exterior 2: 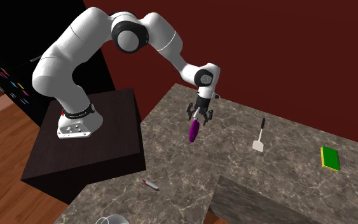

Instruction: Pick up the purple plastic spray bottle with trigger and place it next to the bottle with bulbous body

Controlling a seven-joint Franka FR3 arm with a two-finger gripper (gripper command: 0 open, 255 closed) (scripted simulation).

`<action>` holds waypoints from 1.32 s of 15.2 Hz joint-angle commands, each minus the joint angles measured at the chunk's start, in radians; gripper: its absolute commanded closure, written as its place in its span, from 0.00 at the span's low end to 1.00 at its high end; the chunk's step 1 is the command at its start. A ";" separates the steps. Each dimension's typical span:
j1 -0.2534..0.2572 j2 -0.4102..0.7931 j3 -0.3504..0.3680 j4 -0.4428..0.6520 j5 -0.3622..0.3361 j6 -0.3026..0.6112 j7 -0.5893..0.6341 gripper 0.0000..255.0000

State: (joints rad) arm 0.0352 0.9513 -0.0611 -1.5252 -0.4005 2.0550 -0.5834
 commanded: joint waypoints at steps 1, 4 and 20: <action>-0.003 0.012 -0.003 -0.006 -0.004 0.019 0.003 0.00; -0.007 0.021 -0.005 -0.012 -0.007 0.034 0.005 0.00; -0.007 0.021 -0.005 -0.012 -0.007 0.034 0.005 1.00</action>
State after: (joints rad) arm 0.0283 0.9720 -0.0662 -1.5367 -0.4073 2.0891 -0.5785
